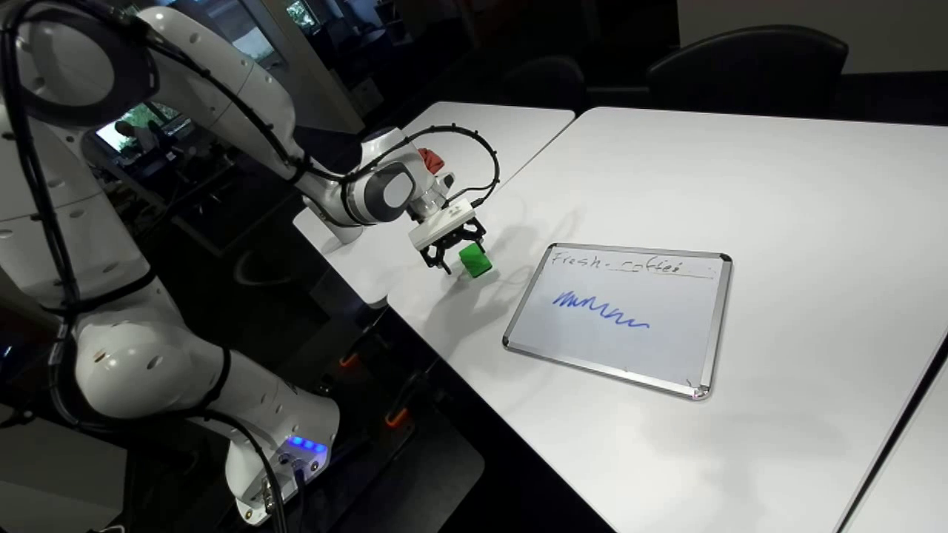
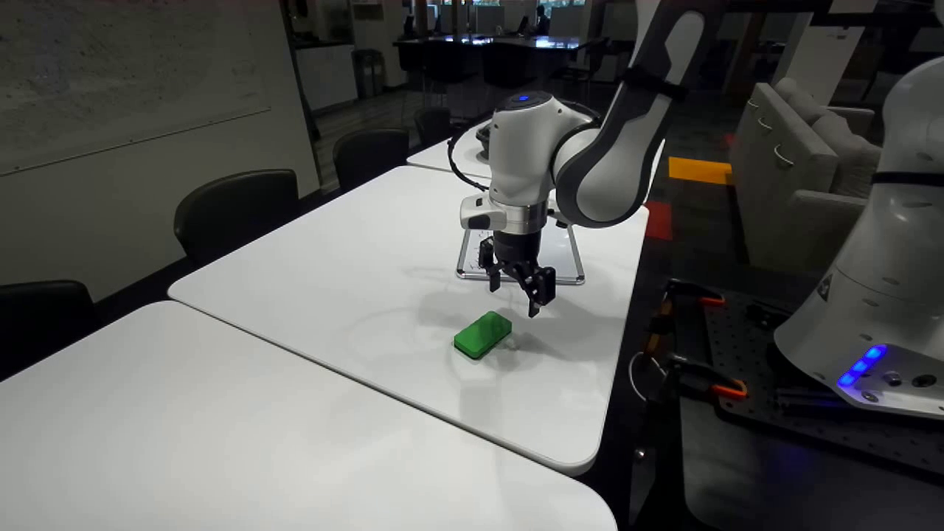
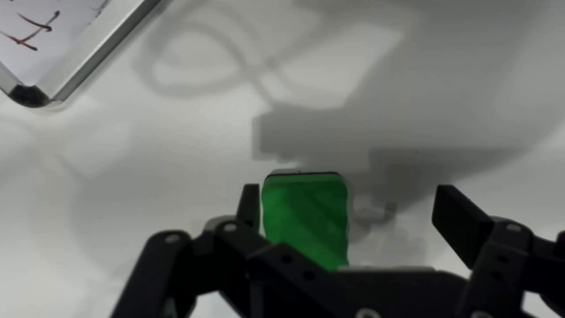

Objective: Use the duster to erase the blue markings on the white board

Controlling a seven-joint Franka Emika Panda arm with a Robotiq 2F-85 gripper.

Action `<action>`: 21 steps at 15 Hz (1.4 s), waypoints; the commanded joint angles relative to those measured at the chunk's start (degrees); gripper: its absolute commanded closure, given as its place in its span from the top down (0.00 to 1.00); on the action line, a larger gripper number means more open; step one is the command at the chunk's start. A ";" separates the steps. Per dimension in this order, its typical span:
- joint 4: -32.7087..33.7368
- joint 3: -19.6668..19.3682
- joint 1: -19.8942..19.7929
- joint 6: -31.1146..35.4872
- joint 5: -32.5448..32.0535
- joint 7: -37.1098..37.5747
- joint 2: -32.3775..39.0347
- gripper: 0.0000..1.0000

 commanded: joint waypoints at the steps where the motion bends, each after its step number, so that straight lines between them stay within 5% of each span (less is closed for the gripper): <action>1: 0.55 5.62 -5.15 1.01 2.20 -1.87 0.84 1.00; 21: 9.03 7.08 -4.97 4.19 -0.44 0.35 10.81 1.00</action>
